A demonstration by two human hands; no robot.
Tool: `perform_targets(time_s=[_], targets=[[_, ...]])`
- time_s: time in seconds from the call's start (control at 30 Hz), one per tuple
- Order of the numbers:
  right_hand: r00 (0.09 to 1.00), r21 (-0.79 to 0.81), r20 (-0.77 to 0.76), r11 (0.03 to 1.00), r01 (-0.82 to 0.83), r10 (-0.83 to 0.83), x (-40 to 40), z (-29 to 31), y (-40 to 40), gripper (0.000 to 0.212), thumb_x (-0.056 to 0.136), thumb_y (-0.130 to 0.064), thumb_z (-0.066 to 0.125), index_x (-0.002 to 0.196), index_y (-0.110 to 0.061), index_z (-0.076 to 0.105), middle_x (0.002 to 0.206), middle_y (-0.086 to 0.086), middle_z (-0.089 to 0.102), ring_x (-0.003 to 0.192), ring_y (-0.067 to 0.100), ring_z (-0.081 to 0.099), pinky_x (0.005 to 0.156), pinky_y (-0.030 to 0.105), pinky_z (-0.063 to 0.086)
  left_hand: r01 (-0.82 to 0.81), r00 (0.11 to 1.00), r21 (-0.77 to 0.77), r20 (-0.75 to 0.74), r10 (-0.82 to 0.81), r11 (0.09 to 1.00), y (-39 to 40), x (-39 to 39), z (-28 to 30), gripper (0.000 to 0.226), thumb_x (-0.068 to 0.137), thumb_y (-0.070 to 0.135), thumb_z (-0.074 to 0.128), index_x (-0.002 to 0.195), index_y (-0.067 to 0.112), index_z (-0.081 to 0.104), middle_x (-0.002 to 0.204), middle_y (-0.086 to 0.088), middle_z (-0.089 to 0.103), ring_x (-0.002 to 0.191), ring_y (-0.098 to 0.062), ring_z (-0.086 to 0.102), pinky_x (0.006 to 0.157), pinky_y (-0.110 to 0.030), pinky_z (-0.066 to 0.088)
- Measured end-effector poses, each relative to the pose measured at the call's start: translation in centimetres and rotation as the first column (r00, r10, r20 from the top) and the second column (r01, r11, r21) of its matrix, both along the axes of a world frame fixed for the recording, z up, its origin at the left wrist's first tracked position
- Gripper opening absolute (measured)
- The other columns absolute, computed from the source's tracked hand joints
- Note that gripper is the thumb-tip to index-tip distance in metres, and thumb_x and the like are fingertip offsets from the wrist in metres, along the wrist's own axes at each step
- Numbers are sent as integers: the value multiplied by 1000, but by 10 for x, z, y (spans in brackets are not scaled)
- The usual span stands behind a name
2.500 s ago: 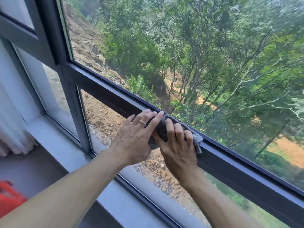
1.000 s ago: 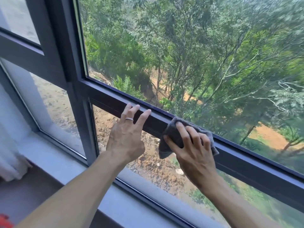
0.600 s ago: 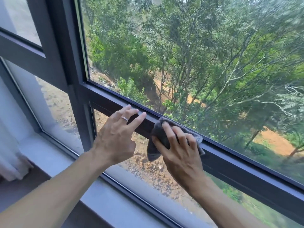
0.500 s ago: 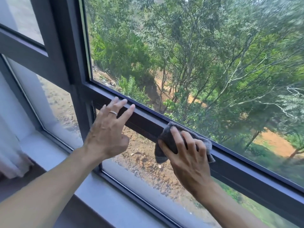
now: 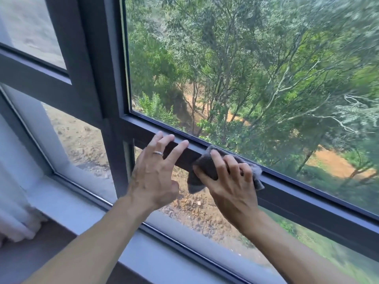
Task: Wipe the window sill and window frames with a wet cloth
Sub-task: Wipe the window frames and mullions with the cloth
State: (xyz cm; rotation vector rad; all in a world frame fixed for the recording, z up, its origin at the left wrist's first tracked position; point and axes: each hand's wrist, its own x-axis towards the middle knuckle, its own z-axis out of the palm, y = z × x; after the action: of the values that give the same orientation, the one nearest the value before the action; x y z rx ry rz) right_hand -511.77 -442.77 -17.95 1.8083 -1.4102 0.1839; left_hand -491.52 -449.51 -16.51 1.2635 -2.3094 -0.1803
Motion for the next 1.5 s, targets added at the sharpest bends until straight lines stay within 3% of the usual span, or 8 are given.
perform_targets(time_s=[0.2,0.37,0.57,0.77,1.03,1.2,1.37,1.5], targets=[[1000,36,6,999,-9,8,26,0,-16,62,80,-9,56,138,-32,54,146,15,34,125,34,37,92,46,31,61,994,-111,96,-50,992,-23,26,3,90,66,22,60,151,25,31,149,-5,28,147,-29,12,118,-55,19],[999,69,-20,997,27,-25,14,7,-6,72,68,-7,75,133,-34,59,148,14,35,124,34,39,88,45,30,-1,981,11,194,-1,1000,-54,62,11,99,73,19,66,155,31,12,158,-4,13,149,-26,-2,121,-52,7],[991,31,135,1000,2,-6,97,0,-71,56,86,-15,56,138,-35,51,149,10,29,128,31,35,93,46,31,37,995,13,89,-38,999,-55,59,2,94,69,28,68,151,31,22,155,0,17,150,-23,2,105,-51,42],[1000,50,-13,999,19,-19,34,4,-27,63,76,-12,69,133,-34,58,148,13,35,126,32,38,92,45,32,47,994,45,94,-51,998,-56,54,0,103,63,24,69,150,36,16,154,4,9,149,-22,-3,89,-45,50],[995,27,97,1000,14,-17,88,3,-71,59,96,-6,20,139,-30,53,146,13,35,125,32,40,93,45,33,59,998,-52,15,-59,997,-61,51,-11,95,60,21,65,147,30,27,151,-2,26,148,-27,14,80,-54,55],[998,24,57,1000,-7,5,51,4,-39,54,86,-8,43,132,-32,58,148,13,35,127,32,40,92,45,31,50,998,-56,51,-47,997,-57,51,-5,97,64,14,69,149,30,27,151,-1,26,148,-27,14,98,-55,47],[996,41,87,999,-12,9,102,7,-83,57,86,-11,37,137,-30,54,146,14,33,124,32,37,91,44,31,-31,989,-319,128,76,947,-64,71,-6,88,65,10,56,151,18,35,155,-15,27,148,-38,17,114,-65,17],[993,86,122,996,-10,0,108,12,-86,59,82,-9,35,132,-27,59,149,14,41,128,31,37,95,44,31,-147,969,-321,145,202,936,-80,91,-9,97,64,19,56,154,11,21,161,-21,8,149,-40,8,114,-66,11]])
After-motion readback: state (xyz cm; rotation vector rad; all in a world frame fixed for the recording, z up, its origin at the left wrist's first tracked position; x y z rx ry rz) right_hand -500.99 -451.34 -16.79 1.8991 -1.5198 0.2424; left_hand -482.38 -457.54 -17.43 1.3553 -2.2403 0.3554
